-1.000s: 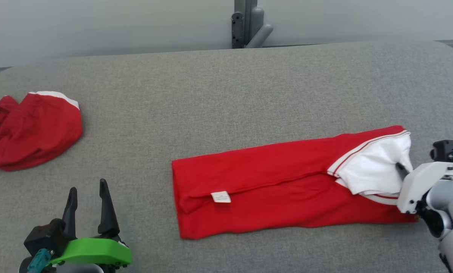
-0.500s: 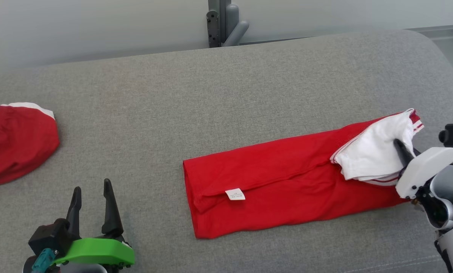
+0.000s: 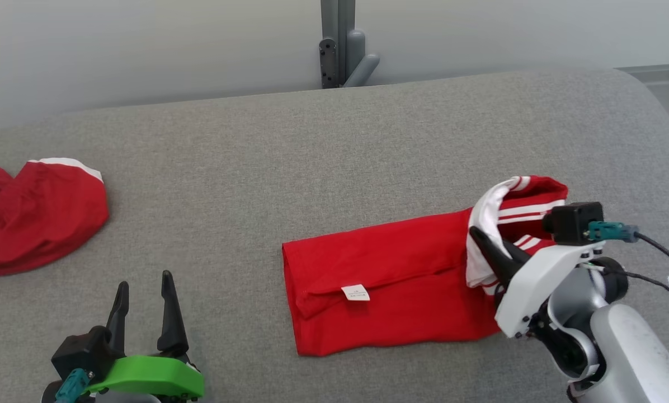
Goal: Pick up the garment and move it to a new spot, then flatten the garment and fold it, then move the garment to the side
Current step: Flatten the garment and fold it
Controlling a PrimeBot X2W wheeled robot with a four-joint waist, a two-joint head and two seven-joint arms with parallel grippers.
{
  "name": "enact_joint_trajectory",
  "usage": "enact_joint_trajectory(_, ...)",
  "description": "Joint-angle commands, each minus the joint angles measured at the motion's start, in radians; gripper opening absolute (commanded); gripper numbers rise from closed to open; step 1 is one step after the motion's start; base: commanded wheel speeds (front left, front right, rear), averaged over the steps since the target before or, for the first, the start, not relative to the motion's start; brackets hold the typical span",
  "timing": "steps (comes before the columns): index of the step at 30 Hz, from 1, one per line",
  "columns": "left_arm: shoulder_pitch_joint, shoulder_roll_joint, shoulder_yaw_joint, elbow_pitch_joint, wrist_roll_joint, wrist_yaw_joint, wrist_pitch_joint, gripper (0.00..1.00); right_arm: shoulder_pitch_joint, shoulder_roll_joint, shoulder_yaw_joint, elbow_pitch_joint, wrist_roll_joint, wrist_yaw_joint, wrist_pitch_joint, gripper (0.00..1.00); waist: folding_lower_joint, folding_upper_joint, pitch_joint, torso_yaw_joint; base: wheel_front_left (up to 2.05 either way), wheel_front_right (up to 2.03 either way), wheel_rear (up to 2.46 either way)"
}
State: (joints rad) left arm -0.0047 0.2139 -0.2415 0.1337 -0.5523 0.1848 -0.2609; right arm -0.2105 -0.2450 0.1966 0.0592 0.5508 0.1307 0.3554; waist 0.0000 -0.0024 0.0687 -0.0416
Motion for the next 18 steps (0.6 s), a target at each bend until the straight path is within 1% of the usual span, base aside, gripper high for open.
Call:
enact_joint_trajectory(1, 0.020, 0.008, -0.001, 0.000, 0.001, -0.001, 0.001, 1.00, 0.010, 0.014, 0.022, -0.016, -0.005, 0.000, 0.003, 0.00, 0.0000, 0.0024, -0.010, 0.011, 0.00, 0.00, 0.00)
enact_joint_trajectory(4, 0.021, 0.010, -0.005, 0.001, 0.000, -0.001, 0.003, 1.00, 0.001, 0.040, 0.073, -0.016, -0.008, 0.000, 0.009, 0.00, 0.0000, 0.0024, -0.018, 0.022, 0.00, 0.00, 0.00)
enact_joint_trajectory(9, 0.020, 0.010, -0.013, -0.003, 0.002, 0.002, 0.010, 1.00, -0.038, 0.087, 0.168, 0.023, -0.003, 0.000, 0.003, 0.00, 0.0000, 0.0024, -0.027, 0.041, 0.00, 0.00, 0.00)
enact_joint_trajectory(13, 0.014, 0.005, -0.024, -0.001, 0.004, 0.001, 0.011, 1.00, -0.081, 0.121, 0.238, 0.078, 0.003, 0.000, -0.006, 0.00, 0.0000, 0.0024, -0.026, 0.060, 0.00, 0.00, 0.00)
enact_joint_trajectory(18, -0.001, -0.003, -0.034, 0.005, 0.003, -0.005, 0.011, 1.00, -0.133, 0.154, 0.298, 0.180, 0.012, 0.000, -0.022, 0.00, 0.0000, 0.0024, -0.017, 0.089, 0.00, 0.00, 0.00)
